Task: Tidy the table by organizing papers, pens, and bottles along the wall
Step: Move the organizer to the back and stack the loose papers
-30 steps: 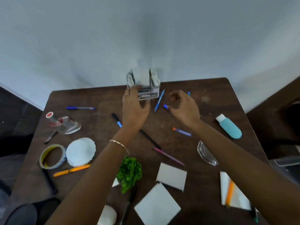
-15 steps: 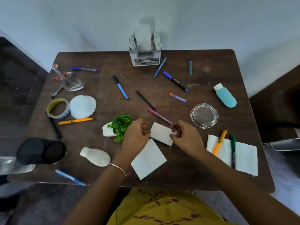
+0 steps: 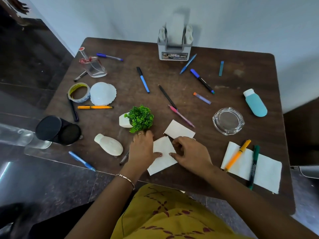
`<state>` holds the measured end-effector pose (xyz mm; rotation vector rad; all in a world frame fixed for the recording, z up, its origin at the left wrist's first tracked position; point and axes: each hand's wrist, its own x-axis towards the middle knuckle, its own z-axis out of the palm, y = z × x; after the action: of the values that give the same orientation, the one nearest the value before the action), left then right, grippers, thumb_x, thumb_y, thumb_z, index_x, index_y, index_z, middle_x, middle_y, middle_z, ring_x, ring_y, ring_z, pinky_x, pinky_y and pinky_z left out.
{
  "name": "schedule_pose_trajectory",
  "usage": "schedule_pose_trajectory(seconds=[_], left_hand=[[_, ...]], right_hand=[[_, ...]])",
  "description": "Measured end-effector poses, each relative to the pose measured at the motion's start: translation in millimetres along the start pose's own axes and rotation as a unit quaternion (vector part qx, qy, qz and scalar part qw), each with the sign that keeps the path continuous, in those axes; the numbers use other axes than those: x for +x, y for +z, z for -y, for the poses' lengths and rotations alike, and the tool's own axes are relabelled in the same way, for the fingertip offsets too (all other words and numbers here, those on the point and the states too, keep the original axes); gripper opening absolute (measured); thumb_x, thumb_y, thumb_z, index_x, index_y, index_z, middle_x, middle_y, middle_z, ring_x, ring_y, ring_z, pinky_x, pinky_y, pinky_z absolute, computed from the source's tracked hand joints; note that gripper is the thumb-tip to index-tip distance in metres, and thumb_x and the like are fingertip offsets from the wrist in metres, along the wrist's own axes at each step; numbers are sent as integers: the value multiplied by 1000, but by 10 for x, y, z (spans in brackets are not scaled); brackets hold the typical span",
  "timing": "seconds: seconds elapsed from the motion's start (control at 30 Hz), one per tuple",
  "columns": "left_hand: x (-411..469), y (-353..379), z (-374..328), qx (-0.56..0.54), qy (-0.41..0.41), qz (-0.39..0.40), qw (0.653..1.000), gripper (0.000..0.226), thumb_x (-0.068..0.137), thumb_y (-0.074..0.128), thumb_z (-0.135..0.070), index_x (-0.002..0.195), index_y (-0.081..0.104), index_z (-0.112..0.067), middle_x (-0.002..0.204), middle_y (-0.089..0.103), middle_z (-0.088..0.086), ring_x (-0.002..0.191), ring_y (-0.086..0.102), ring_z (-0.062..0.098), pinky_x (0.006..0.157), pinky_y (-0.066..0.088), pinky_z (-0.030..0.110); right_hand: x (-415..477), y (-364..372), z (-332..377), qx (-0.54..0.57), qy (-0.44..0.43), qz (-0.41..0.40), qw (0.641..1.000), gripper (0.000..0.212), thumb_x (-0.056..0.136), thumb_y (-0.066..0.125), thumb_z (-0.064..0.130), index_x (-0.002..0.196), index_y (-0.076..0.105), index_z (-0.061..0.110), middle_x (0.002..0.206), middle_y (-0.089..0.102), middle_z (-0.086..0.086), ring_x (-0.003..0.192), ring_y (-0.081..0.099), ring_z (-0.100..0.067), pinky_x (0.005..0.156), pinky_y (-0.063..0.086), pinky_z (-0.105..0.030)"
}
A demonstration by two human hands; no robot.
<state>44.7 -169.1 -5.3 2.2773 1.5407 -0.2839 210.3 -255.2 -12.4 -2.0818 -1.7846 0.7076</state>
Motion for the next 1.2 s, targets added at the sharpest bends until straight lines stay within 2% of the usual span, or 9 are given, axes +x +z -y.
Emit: schedule_pose_trajectory(seconds=[0.33,0.47,0.53,0.63,0.73,0.83,1.0,1.1,1.2], left_hand=[[130,-59,33,20,33,93,995,42,79,68,-51,103,55,-19,105,64,0,100,59,22,82,40,35],[126,-210,29,-138,32,128,982,29,80,70,-43,88,55,-20,89,61,-1,88,60,21,61,39,29],[130,-355,39,-285,2,128,950,27,81,72,-36,97,62,-17,93,66,-1,89,65,20,67,51,31],[113,-619,8,-524,-67,116,841,24,81,75,-25,102,65,-20,100,73,1,89,70,19,82,58,36],[131,-783,-40,-666,-98,92,734,27,80,74,-18,105,64,-21,103,73,2,94,70,22,83,58,37],[191,-878,-85,-717,-109,49,687,40,80,74,-18,117,62,-17,112,71,5,102,68,25,91,55,47],[303,-1015,-123,-731,-101,27,675,21,91,60,-12,111,61,-19,111,69,4,100,66,22,78,59,40],[420,-1125,-56,-739,-106,39,665,12,96,51,-11,103,58,-17,107,66,5,93,65,20,60,55,29],[574,-1276,-6,-769,-94,68,628,23,99,44,-26,110,61,-14,106,69,7,93,67,21,62,55,31]], right_hand=[[53,72,57,1,-3,31,1000,38,83,66,35,118,53,29,115,60,11,100,58,-11,77,49,-25],[86,-3,81,65,18,-15,998,44,79,69,41,118,53,30,105,60,14,91,56,-5,71,43,-18],[142,-95,103,138,52,-57,987,49,76,73,42,119,53,29,101,59,14,87,55,-3,72,45,-18],[311,-300,160,274,133,-52,951,55,76,77,40,124,55,24,113,58,12,98,56,-4,79,49,-20],[477,-506,261,478,215,39,851,47,78,76,36,119,59,22,120,64,6,108,60,-9,87,51,-25],[582,-625,398,591,203,71,778,28,85,70,20,112,62,18,112,71,-3,101,68,-15,80,58,-28],[803,-707,499,585,158,-34,795,22,85,68,4,104,62,14,109,70,-5,98,69,-17,73,60,-29],[957,-775,501,535,124,-80,832,19,85,69,6,100,65,17,104,70,1,101,66,-14,84,58,-37],[1086,-908,524,499,87,-106,856,25,88,64,4,106,65,21,101,68,14,95,65,1,85,56,-25]])
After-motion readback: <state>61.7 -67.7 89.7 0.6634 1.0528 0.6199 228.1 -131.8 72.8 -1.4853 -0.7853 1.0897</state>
